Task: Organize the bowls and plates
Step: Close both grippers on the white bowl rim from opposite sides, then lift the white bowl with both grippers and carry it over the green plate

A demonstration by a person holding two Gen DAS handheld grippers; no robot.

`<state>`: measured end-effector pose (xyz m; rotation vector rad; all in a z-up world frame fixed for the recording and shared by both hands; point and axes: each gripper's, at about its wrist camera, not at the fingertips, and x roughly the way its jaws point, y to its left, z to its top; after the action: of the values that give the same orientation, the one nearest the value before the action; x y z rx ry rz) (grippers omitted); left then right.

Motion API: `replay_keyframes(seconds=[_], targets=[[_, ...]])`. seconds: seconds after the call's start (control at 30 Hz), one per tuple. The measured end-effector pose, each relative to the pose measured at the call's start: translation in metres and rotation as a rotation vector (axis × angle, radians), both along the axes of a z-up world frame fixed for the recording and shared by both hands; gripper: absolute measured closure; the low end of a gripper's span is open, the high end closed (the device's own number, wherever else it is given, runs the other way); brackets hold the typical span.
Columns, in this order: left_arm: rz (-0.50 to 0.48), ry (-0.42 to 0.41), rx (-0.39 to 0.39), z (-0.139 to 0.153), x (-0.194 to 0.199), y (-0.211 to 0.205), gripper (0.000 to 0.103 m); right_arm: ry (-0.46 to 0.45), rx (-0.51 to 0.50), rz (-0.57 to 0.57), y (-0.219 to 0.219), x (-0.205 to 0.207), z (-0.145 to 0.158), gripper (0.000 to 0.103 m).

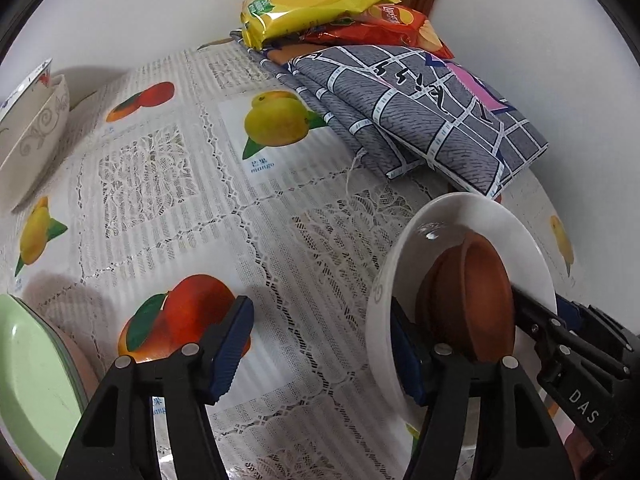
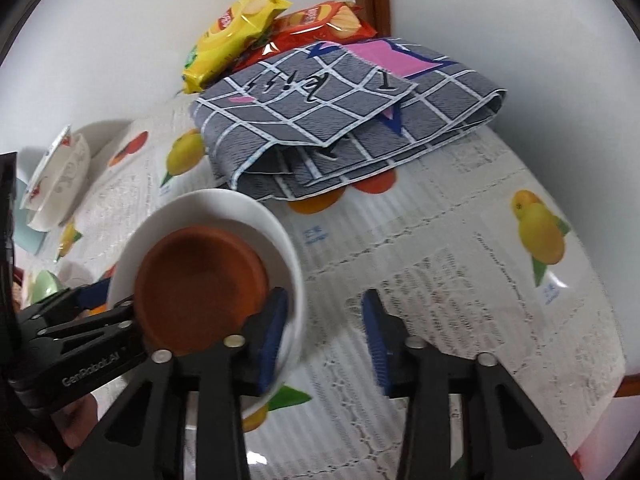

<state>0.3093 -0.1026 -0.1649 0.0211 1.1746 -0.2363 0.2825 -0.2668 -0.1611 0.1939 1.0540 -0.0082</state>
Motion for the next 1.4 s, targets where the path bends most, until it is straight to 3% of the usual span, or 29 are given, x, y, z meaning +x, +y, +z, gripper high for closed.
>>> replay_keyframes(seconds=[0.37,0.43,0.5,0.57,0.63,0.7,0.9,1.4], targets=[[-0.021,0.025,0.005,-0.004,0.003,-0.005,0.040,0.026,0.046,-0.003,-0.006,0.008,-0.004,0.066],[-0.021,0.012,-0.013,-0.004,0.003,-0.005,0.046,0.021,0.053,-0.011,-0.007,0.007,-0.004,0.066],[-0.030,0.012,-0.035,-0.004,0.003,-0.006,0.060,-0.002,0.039,0.006,-0.002,0.005,-0.003,0.069],[-0.052,0.024,-0.091,-0.003,0.002,-0.008,0.079,-0.017,0.030,0.018,0.002,0.003,-0.002,0.079],[-0.061,0.021,-0.105,-0.002,0.000,-0.012,0.090,-0.028,0.042,0.029,0.006,0.003,0.000,0.090],[-0.074,-0.002,-0.079,0.000,-0.003,-0.017,0.091,-0.036,0.069,0.005,0.006,0.003,0.001,0.092],[-0.041,0.007,-0.103,0.001,-0.005,-0.014,0.092,-0.044,0.077,-0.038,0.006,-0.001,0.002,0.093],[-0.002,-0.017,-0.095,0.021,-0.034,0.009,0.092,-0.062,0.102,-0.027,0.021,-0.024,0.017,0.093]])
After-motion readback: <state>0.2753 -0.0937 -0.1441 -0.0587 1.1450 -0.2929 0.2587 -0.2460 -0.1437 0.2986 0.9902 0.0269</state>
